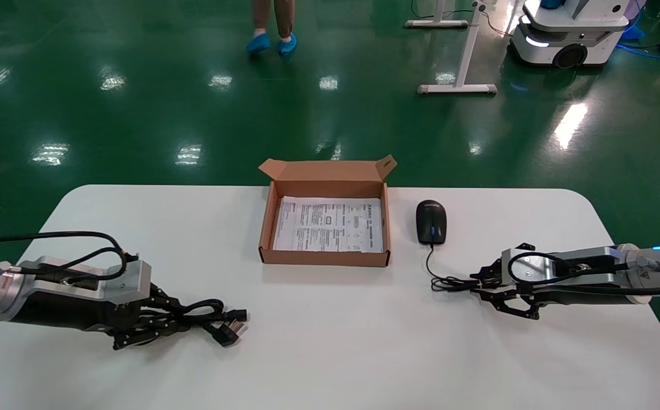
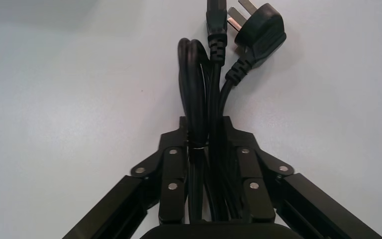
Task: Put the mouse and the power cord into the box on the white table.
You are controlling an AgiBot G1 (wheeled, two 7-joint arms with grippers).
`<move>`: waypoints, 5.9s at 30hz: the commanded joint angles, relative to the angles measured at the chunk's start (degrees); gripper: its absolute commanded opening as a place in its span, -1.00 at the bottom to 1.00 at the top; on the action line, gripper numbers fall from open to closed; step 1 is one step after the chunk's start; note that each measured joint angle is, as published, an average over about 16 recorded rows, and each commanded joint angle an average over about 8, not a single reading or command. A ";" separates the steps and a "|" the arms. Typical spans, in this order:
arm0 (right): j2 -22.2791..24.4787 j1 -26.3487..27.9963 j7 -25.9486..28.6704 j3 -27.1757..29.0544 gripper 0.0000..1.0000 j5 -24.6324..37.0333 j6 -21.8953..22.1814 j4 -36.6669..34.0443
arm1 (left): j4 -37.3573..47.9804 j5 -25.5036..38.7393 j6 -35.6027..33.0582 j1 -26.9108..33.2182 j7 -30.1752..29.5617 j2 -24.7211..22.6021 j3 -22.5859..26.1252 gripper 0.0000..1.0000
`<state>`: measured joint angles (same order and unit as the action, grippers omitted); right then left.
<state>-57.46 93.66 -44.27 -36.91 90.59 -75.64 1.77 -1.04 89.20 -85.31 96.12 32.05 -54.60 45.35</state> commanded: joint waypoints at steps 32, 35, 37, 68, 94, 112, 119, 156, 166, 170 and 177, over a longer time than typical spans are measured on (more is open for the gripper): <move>-4.63 12.08 10.91 5.91 -1.00 -9.03 -3.99 17.09 | -24.41 -23.71 -0.65 10.99 -20.34 9.47 -12.43 -1.00; -6.30 10.07 10.45 5.52 -1.00 -8.60 -2.43 18.82 | -27.17 -22.40 -0.28 11.52 -20.91 9.81 -11.74 -1.00; -7.20 8.93 9.93 5.26 -1.00 -8.26 -1.38 19.59 | -28.50 -21.47 -0.45 11.64 -21.27 10.32 -11.20 -1.00; -20.65 4.08 6.74 -2.37 0.94 -2.40 8.23 10.99 | -33.02 -18.77 -0.65 9.91 -25.22 15.68 -9.78 -1.00; -8.63 12.27 3.99 -5.36 1.00 -6.29 5.24 8.64 | -15.07 -16.26 4.17 3.91 -16.46 -9.75 -5.02 -1.00; 0.27 13.66 0.85 -5.46 1.00 -5.87 0.06 5.44 | -3.44 -12.93 23.33 0.22 -8.87 -22.11 -3.15 0.28; 0.57 13.46 0.94 -4.98 1.00 -6.61 -0.64 5.03 | -3.06 -12.60 23.57 0.10 -8.54 -22.36 -2.87 1.00; 11.53 -9.52 28.21 8.04 1.00 -27.86 -5.34 38.73 | -39.55 -30.80 10.94 -18.03 -26.50 -0.32 -16.74 1.00; 15.19 -17.08 37.19 12.34 1.00 -34.85 -6.92 49.81 | -51.06 -36.57 6.99 -23.80 -32.19 6.63 -21.14 1.00; 16.65 -20.11 40.79 14.06 1.00 -37.65 -7.55 54.25 | -55.67 -38.88 5.41 -26.11 -34.47 9.41 -22.90 1.00; 19.18 -25.34 47.00 17.04 1.00 -42.48 -8.64 61.91 | -63.63 -42.88 2.67 -30.10 -38.41 14.21 -25.93 1.00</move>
<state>-38.27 68.29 2.76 -19.85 48.08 -84.29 63.72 -64.73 46.30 -82.65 66.00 -6.38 -40.36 19.40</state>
